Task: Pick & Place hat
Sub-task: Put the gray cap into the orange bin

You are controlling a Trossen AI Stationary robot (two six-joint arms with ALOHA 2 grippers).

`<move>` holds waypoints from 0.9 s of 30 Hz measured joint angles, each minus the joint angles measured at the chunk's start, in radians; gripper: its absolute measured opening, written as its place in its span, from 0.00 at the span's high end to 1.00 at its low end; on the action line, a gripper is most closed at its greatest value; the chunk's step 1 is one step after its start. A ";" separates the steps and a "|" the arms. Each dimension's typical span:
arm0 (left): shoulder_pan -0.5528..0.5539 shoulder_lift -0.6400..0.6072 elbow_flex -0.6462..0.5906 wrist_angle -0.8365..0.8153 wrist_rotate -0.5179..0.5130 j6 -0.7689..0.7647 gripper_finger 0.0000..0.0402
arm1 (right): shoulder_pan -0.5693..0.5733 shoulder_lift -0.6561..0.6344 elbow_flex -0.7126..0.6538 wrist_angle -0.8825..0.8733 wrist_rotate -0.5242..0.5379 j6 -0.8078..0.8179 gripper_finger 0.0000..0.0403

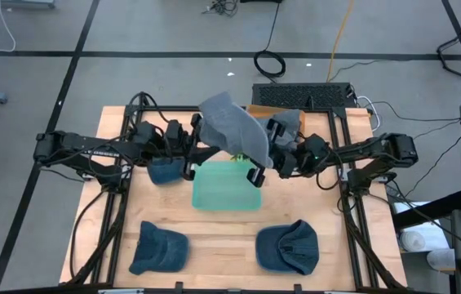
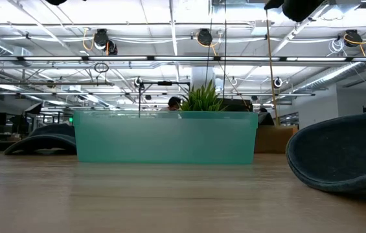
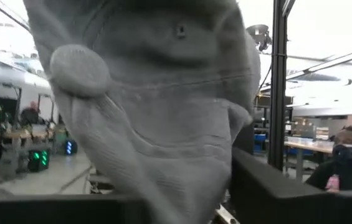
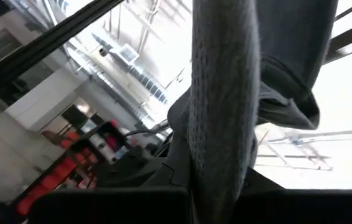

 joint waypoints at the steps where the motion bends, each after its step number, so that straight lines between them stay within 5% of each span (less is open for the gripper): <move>1: 0.000 0.000 0.000 -0.003 0.000 -0.017 0.77 | 0.000 0.000 0.000 -0.013 0.000 0.000 0.97; 4: 0.000 0.000 0.000 -0.006 0.017 -0.022 0.95 | 0.000 0.000 0.000 -0.057 0.001 0.000 0.93; 11: 0.013 -0.077 0.000 -0.192 0.035 -0.006 0.98 | 0.017 0.000 0.000 -0.184 0.023 0.017 0.86; 18: 0.024 -0.290 0.000 -0.486 0.034 0.029 0.99 | 0.078 -0.027 0.000 -0.407 0.304 0.133 0.72; 27: 0.024 -0.529 0.000 -0.788 0.035 -0.008 0.99 | 0.153 -0.029 -0.001 -0.699 0.530 0.521 0.49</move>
